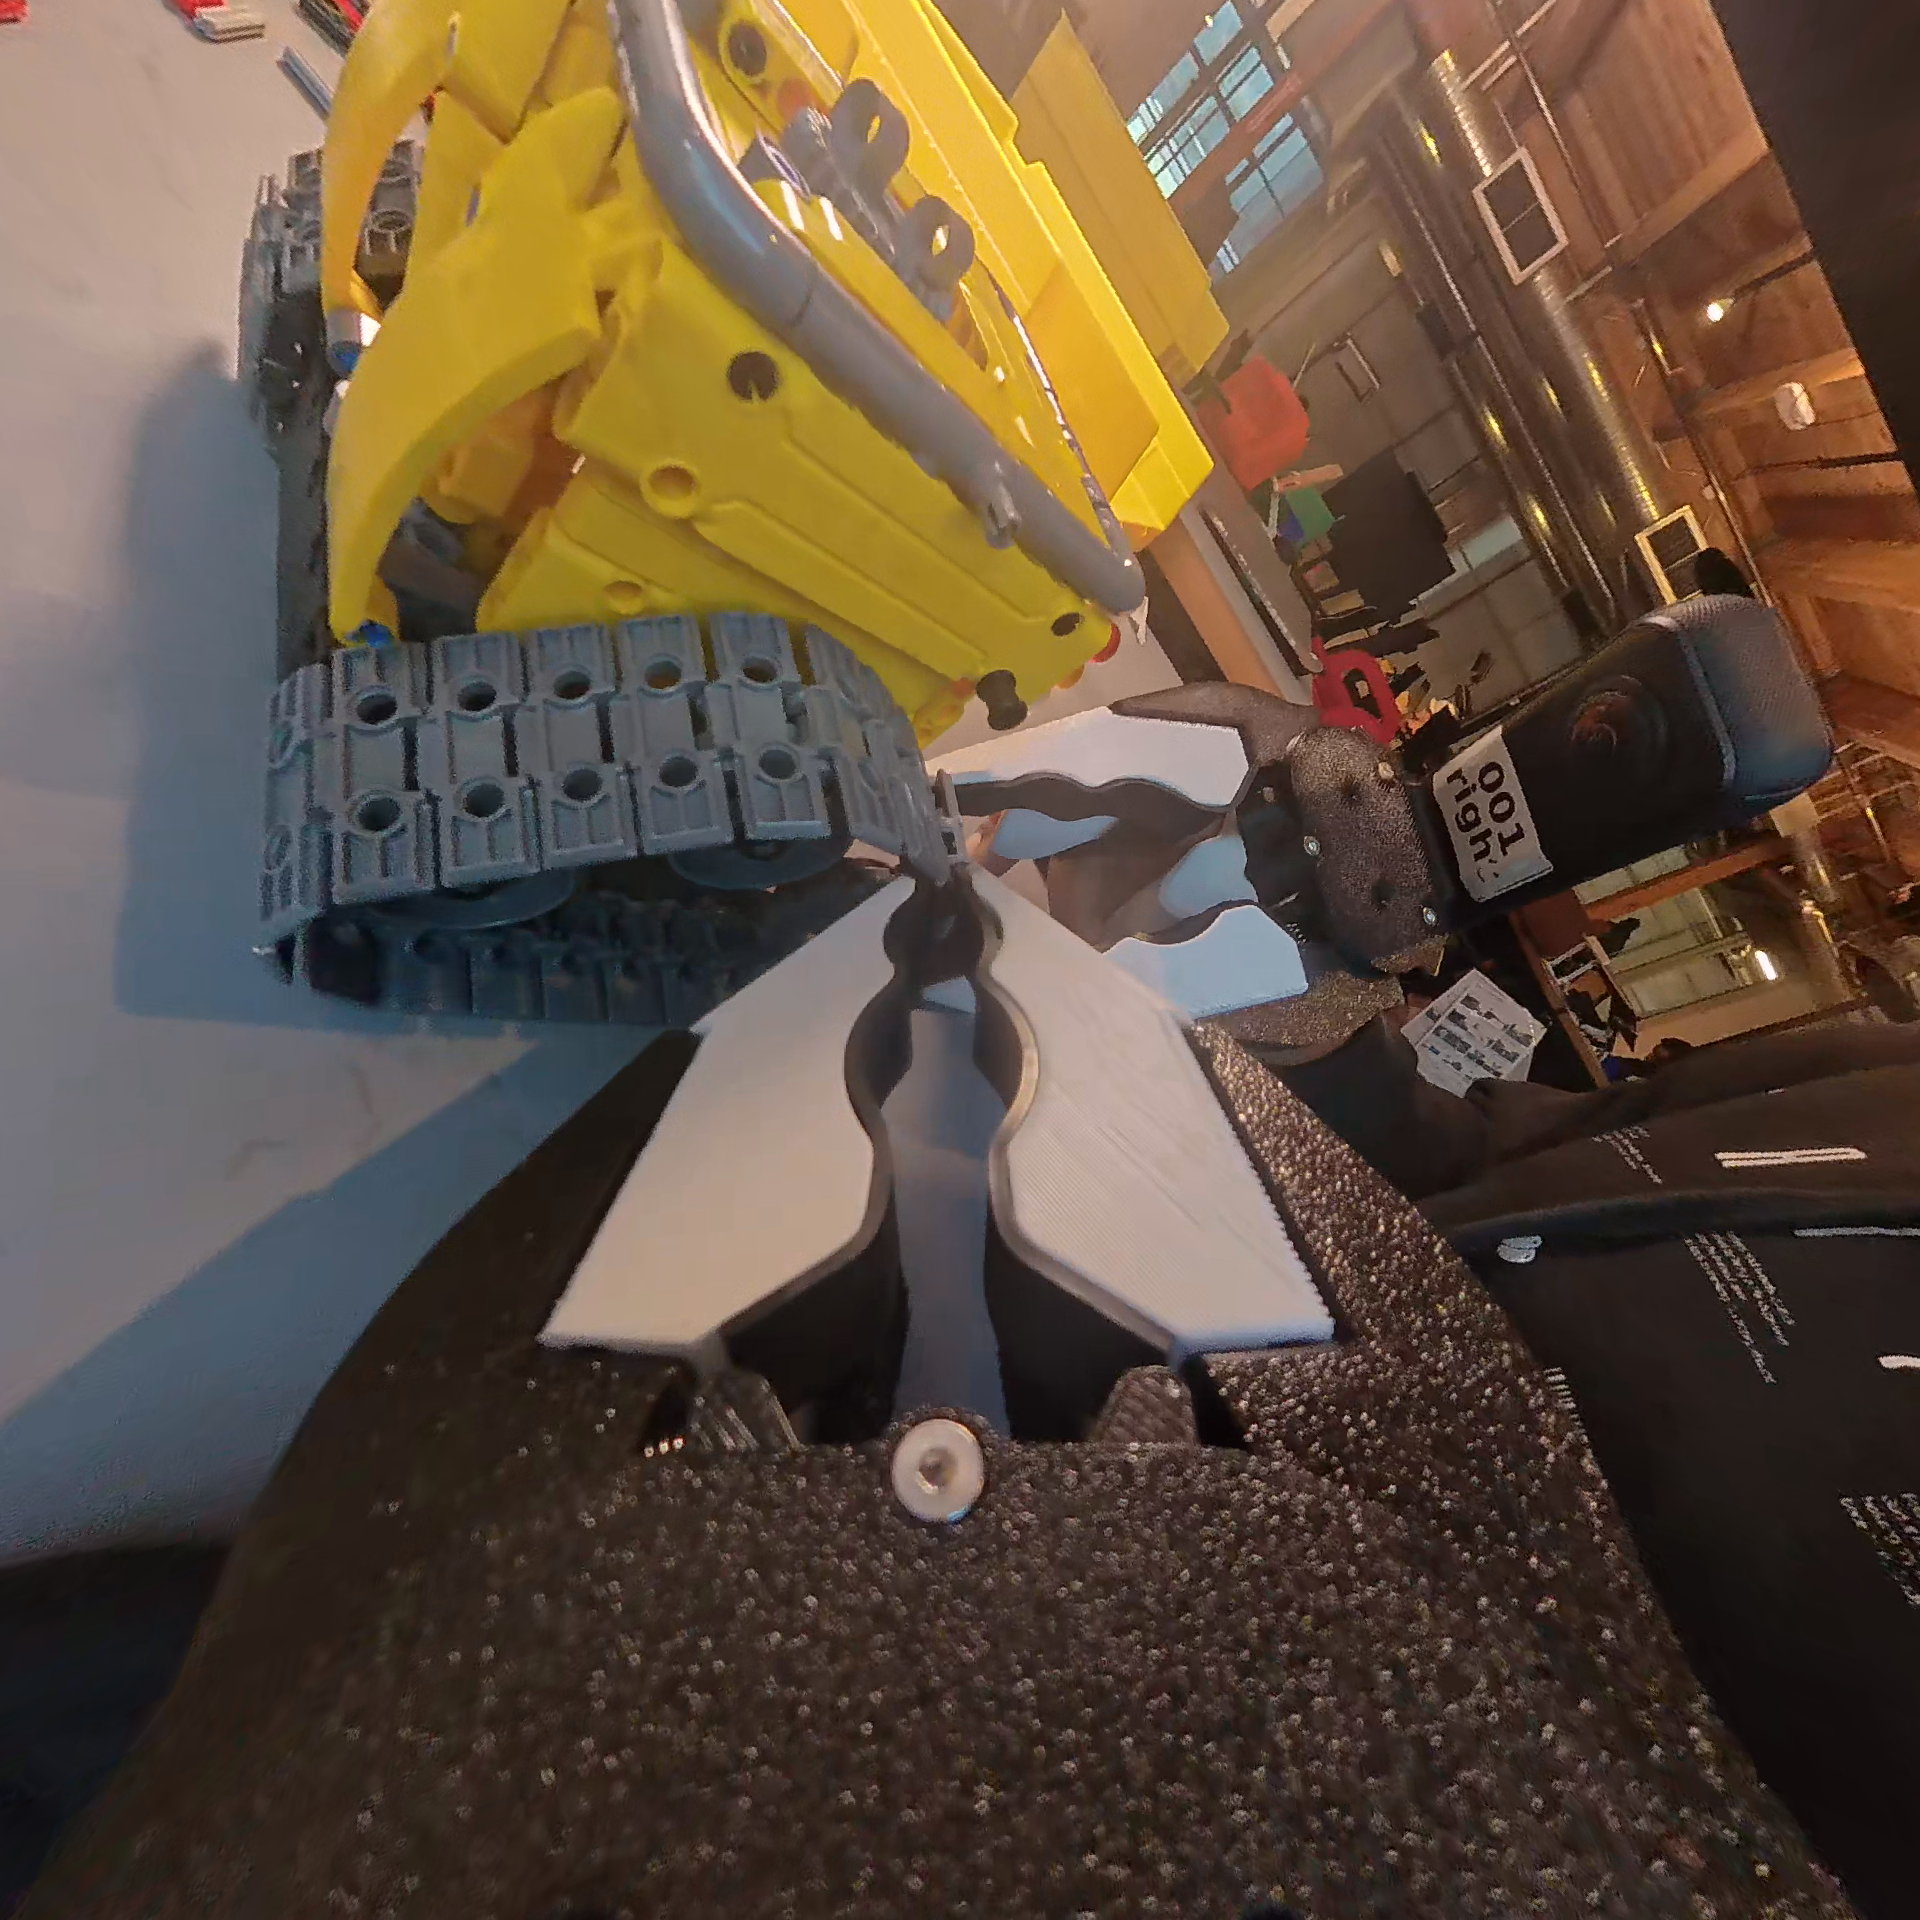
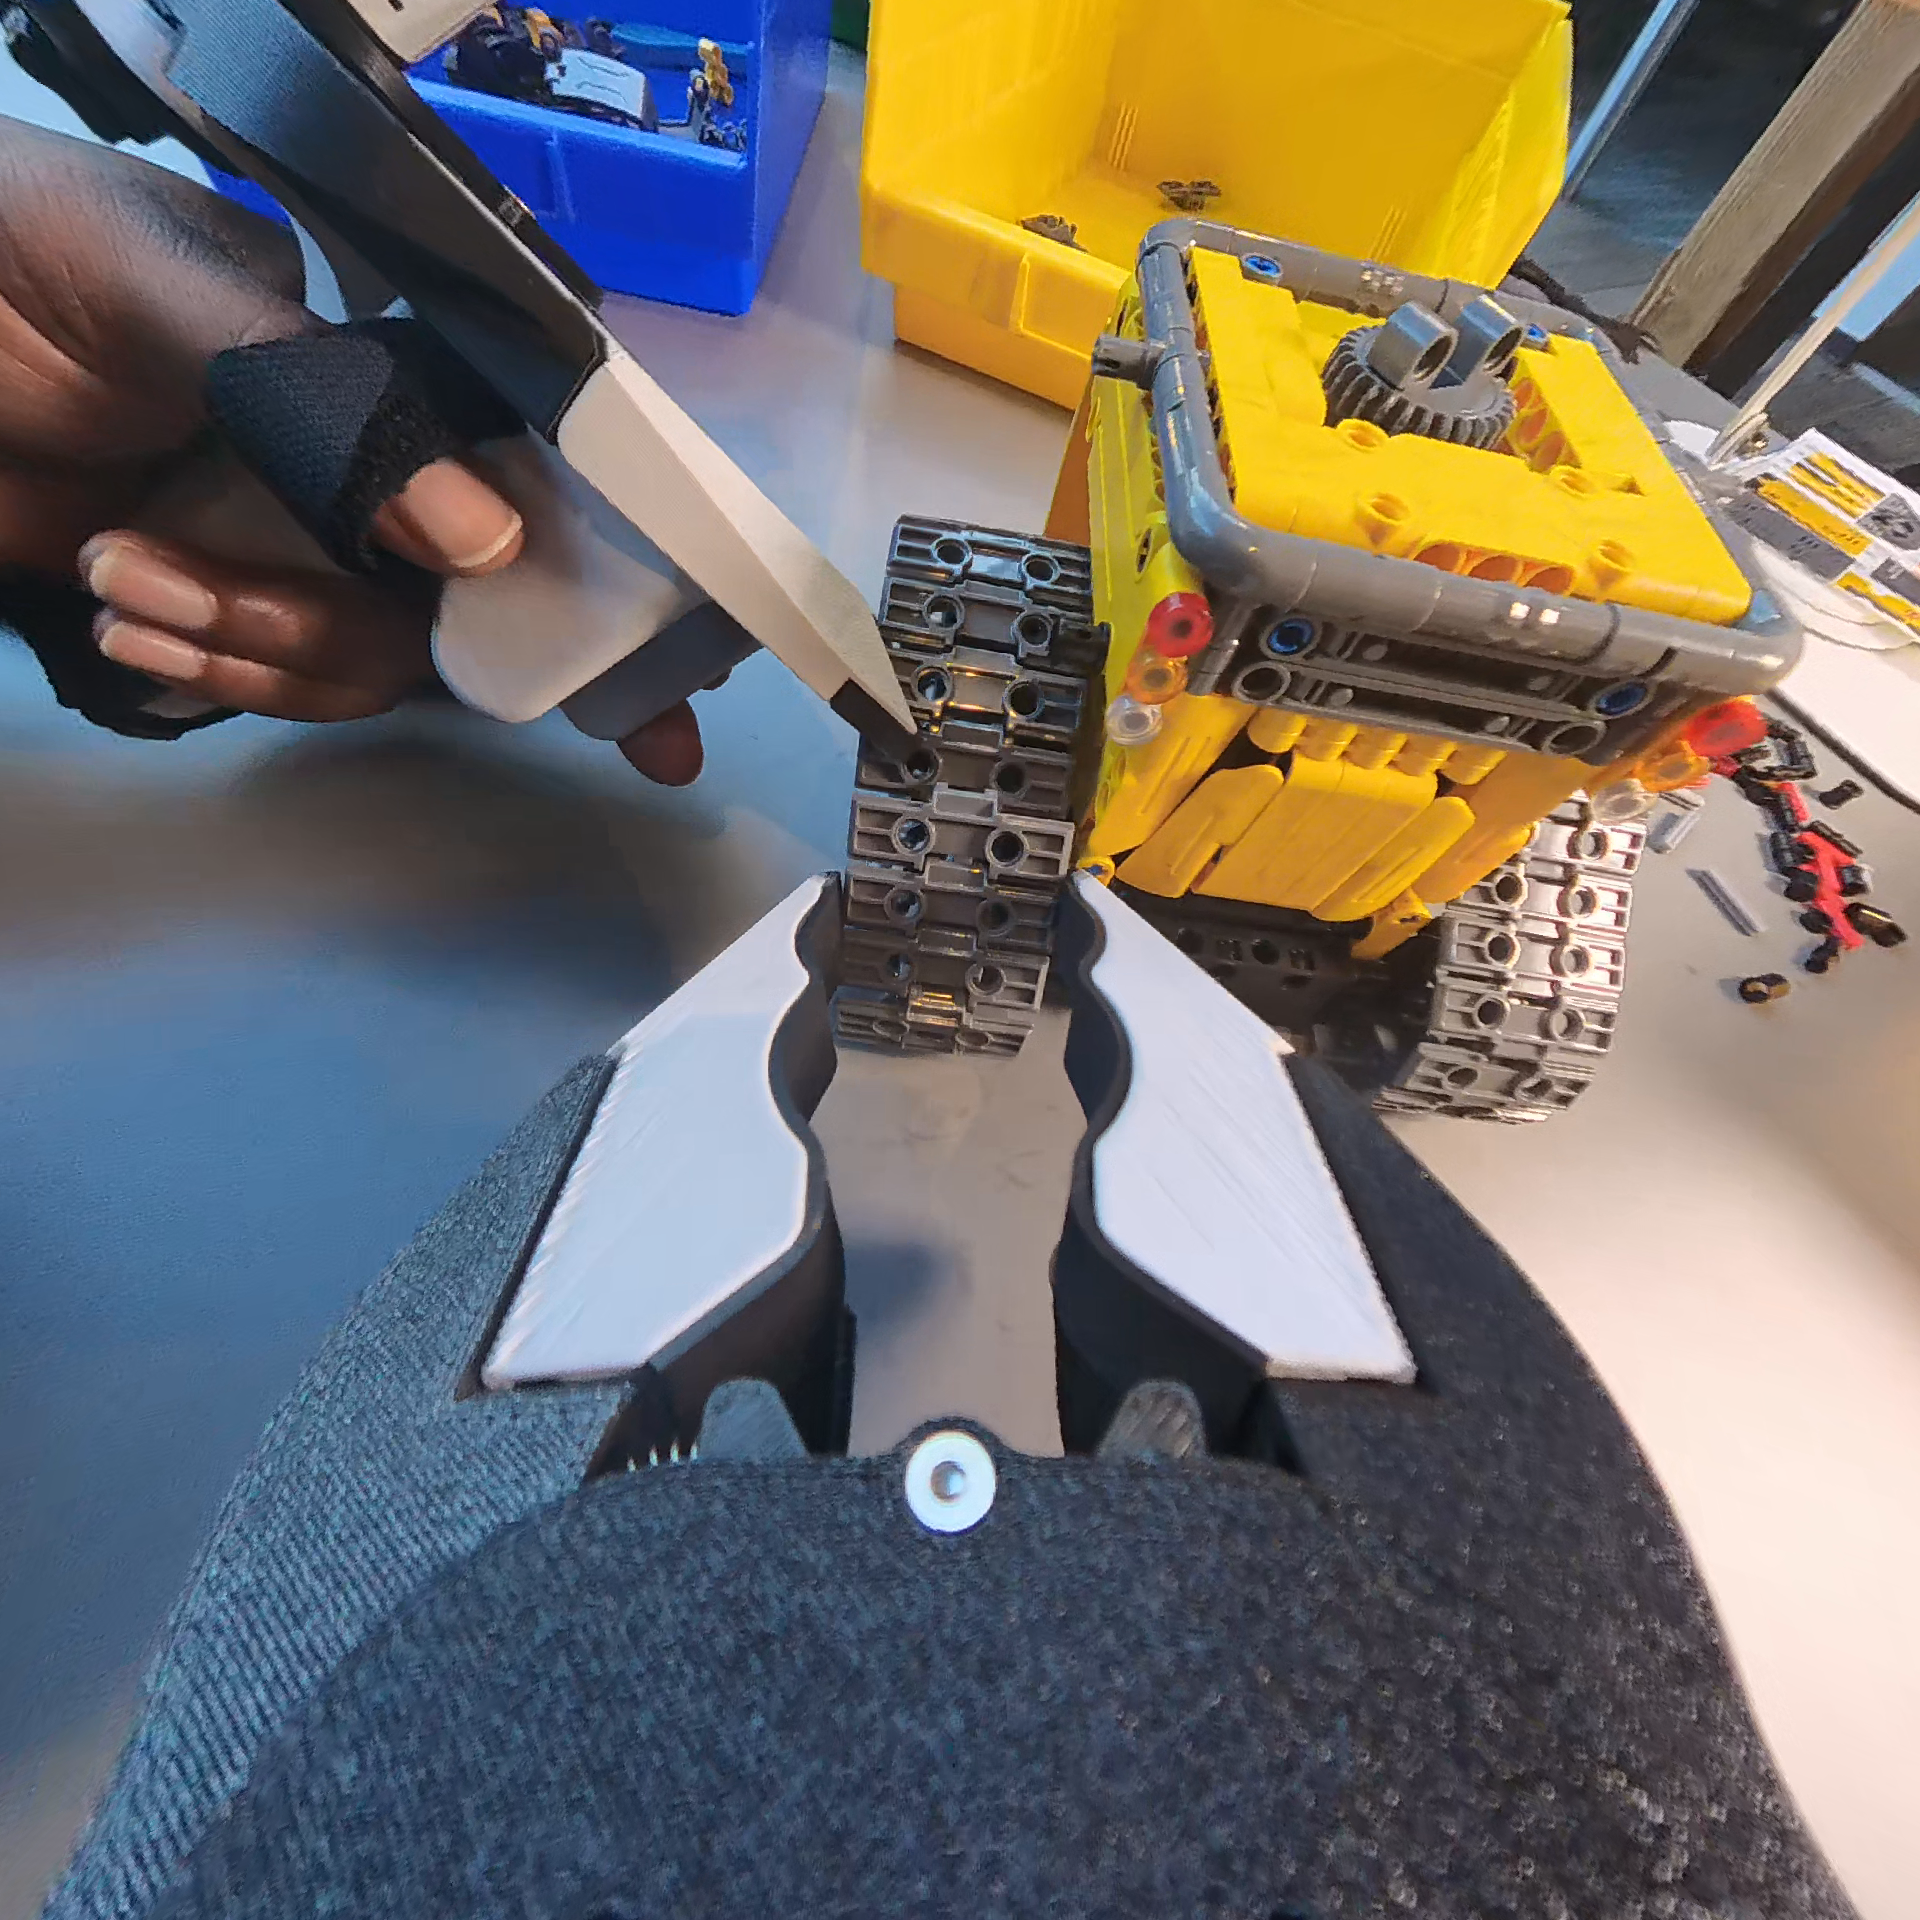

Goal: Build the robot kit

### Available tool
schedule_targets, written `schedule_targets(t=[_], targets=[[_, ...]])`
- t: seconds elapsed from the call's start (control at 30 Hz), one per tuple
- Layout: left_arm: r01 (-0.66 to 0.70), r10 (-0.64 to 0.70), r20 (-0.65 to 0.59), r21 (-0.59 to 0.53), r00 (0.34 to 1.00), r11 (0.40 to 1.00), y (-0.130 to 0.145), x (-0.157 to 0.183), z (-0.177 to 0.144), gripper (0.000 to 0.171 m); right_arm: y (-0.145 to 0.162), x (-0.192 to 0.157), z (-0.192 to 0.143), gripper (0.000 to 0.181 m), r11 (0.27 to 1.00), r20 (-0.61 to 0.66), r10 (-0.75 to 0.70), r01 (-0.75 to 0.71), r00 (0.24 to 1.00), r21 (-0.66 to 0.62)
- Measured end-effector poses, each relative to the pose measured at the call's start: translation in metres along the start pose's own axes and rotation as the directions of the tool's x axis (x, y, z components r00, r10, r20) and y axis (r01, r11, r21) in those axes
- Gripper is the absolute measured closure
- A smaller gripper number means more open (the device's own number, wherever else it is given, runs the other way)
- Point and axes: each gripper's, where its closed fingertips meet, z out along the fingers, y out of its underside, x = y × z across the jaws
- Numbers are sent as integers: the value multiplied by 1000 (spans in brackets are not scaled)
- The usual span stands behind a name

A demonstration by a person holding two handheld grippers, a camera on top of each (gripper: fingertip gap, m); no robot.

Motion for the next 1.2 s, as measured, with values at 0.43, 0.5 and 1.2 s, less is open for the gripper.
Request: schedule_targets(t=[0.43,0.5,1.2], targets=[[-21,17,-44,-99,999,995,2,3,0,169,1,-1,2,141,997,30,-38,39,999,-60],[-36,30,-51,-122,998,992,3,5,1,169,2,-1,2,141,997,37,-33,36,999,-74],[73,-87,-116,-122,989,990,1,8,0,167,-1,4,5,141,997,-15,-50,49,999,-59]])
